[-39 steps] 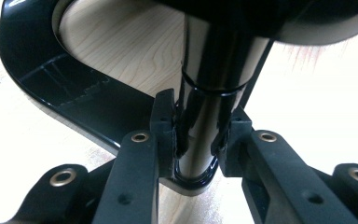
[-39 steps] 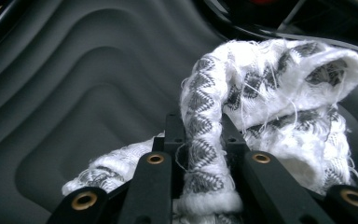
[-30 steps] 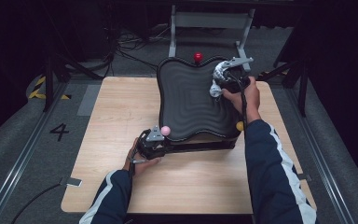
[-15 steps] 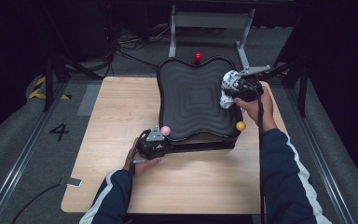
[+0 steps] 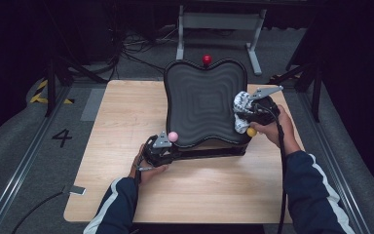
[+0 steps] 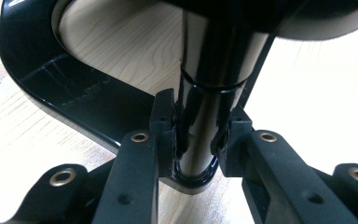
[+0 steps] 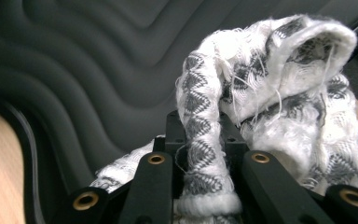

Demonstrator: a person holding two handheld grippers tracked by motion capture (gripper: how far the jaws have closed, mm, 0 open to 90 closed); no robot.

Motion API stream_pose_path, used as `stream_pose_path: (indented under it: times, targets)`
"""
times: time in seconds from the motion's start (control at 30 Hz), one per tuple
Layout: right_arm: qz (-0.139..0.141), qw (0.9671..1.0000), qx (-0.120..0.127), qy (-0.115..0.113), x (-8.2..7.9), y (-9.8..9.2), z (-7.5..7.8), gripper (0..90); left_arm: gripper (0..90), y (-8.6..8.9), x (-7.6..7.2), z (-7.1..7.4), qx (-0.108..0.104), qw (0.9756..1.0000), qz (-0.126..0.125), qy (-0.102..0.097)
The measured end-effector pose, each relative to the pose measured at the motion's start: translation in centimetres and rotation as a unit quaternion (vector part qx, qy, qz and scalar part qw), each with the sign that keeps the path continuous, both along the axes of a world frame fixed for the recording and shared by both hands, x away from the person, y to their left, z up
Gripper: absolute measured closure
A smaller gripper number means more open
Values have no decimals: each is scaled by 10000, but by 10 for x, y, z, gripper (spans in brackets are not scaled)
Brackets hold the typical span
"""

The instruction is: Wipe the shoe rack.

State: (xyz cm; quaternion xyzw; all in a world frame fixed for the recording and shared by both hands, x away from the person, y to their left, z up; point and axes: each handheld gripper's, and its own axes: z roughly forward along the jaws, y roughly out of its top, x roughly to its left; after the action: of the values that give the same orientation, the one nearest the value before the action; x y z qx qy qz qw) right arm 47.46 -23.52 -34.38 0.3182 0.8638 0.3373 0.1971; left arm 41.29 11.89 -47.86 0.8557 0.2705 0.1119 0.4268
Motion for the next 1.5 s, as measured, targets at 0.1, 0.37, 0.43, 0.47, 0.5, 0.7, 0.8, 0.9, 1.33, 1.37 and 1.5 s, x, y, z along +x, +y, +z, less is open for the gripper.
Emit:
stream_pose_path:
  times: [0.1, 0.37, 0.43, 0.47, 0.5, 0.7, 0.8, 0.9, 1.33, 1.37, 1.5]
  targets:
    - [115, 9999, -104, 35, -4, 1, -2, 797, 730, 0, 0, 0, 9, 10000, -16, -3]
    - [646, 9952, -676, 284, -14, 25, -1, 798, 730, 1, 1, 0, -32, 10000, -37, 48]
    - [796, 9935, -787, 201, -16, 44, -1, 797, 730, 1, 1, 0, -4, 10000, -53, 43]
    - [840, 9932, -782, 168, -16, 51, -1, 797, 730, 1, 1, 0, -4, 10000, -54, 43]
    - [888, 9931, -753, 158, -17, 59, -1, 796, 730, 1, 1, 0, -4, 10000, -54, 43]
    - [1112, 9916, -661, -63, -20, 103, -3, 797, 730, 1, 1, 0, -23, 10000, -53, 44]
    - [1222, 9911, -529, -46, -20, 116, -4, 794, 729, 1, 1, 0, -33, 10000, -47, 54]
    - [1405, 9894, -365, 20, -19, 129, -6, 793, 729, 1, 1, 0, -36, 10000, -43, 44]
    - [2012, 9789, -204, 300, -30, 171, -15, 797, 730, 2, 1, 0, -25, 10000, -25, 48]
    - [2013, 9788, -200, 310, -30, 171, -15, 797, 731, 1, 1, 0, -8, 10000, -30, 33]
    - [2046, 9780, -62, 395, -27, 167, -15, 798, 731, 1, 1, 0, 26, 10000, -37, 9]
